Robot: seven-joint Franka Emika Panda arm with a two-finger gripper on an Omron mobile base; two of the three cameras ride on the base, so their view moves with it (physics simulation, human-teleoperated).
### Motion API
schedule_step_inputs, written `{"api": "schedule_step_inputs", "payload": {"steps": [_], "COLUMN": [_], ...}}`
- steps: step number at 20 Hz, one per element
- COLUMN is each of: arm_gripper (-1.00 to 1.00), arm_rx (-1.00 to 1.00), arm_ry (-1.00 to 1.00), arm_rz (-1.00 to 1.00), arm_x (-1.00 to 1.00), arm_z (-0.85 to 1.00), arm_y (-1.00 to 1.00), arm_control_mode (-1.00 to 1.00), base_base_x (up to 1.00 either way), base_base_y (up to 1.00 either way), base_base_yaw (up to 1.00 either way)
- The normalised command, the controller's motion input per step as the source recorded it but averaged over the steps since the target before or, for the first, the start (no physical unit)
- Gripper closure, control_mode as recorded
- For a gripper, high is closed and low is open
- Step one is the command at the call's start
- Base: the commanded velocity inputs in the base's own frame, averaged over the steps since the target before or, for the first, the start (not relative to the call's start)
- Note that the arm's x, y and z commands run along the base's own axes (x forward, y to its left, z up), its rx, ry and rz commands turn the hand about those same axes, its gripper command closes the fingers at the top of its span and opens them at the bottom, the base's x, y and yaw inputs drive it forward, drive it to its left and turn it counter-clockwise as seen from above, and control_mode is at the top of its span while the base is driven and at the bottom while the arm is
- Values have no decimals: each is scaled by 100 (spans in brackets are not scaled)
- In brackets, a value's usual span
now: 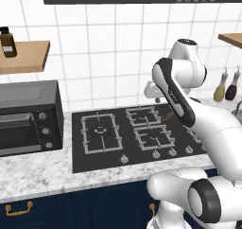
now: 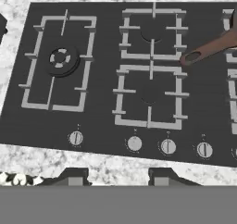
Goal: Pick the kettle from the counter and place it on a stove burner. Then turn the burner on.
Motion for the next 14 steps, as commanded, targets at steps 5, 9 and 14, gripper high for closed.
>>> {"api": "schedule_step_inputs", "payload": {"steps": [5, 9, 14], "arm_gripper": [-100, -100, -100], "arm_rx": [5, 11, 11], "arm_ry": [-7, -11, -11], "arm_rz": [-11, -33, -36], "arm_x": [-12, -29, -26], "arm_z": [22, 14, 13], "arm_y": [-31, -100, -100], "arm_control_mode": [-100, -100, -100], "base_base_x": [0, 0, 0], "base_base_y": [0, 0, 0], "base_base_yaw": [0, 0, 0]}}
